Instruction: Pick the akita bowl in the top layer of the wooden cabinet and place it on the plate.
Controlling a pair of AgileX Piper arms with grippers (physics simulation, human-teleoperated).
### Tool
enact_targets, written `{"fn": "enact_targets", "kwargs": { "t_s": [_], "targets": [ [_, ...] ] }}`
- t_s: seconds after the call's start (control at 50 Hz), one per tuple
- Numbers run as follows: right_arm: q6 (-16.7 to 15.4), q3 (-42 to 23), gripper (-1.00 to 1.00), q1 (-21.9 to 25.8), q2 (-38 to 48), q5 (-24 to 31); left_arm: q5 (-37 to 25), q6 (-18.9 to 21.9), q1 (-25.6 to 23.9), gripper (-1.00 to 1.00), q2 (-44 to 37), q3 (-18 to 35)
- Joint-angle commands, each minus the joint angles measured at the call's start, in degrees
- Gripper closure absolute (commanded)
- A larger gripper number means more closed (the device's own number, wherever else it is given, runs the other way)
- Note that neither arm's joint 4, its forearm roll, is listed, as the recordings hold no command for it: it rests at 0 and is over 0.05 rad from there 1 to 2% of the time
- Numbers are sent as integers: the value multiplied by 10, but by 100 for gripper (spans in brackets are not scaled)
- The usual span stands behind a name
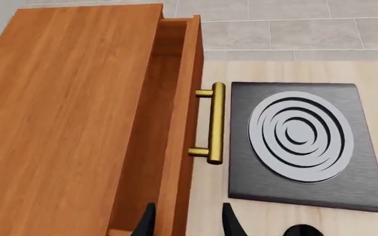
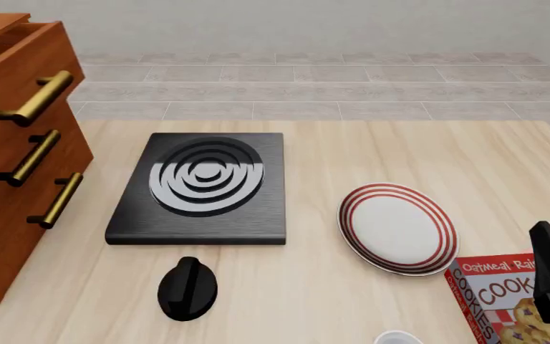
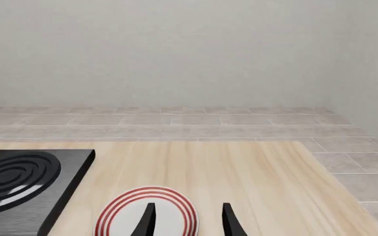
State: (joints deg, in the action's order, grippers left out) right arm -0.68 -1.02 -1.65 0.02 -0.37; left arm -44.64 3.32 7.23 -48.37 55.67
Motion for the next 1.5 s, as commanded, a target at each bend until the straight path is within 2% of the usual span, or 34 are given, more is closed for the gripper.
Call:
{"fn": "enact_targets", "kwargs": {
  "t_s": [0.02, 0.48, 0.72, 1.08, 1.5],
  "targets": [
    [2, 0, -100, -1, 0, 0, -10, 10, -41, -100, -46, -42],
    [6, 0, -100, -3, 0, -3, -13, 8, -94, -100, -71, -32],
    [8, 0, -100, -3, 0, -3, -10, -12, -128, -100, -89, -27],
    [12, 1, -100, -6, 0, -3, -22, -6, -163, -100, -120, 20],
    [16, 2, -100, -9, 0, -6, -25, -17, -197, -100, -143, 46]
  ]
}}
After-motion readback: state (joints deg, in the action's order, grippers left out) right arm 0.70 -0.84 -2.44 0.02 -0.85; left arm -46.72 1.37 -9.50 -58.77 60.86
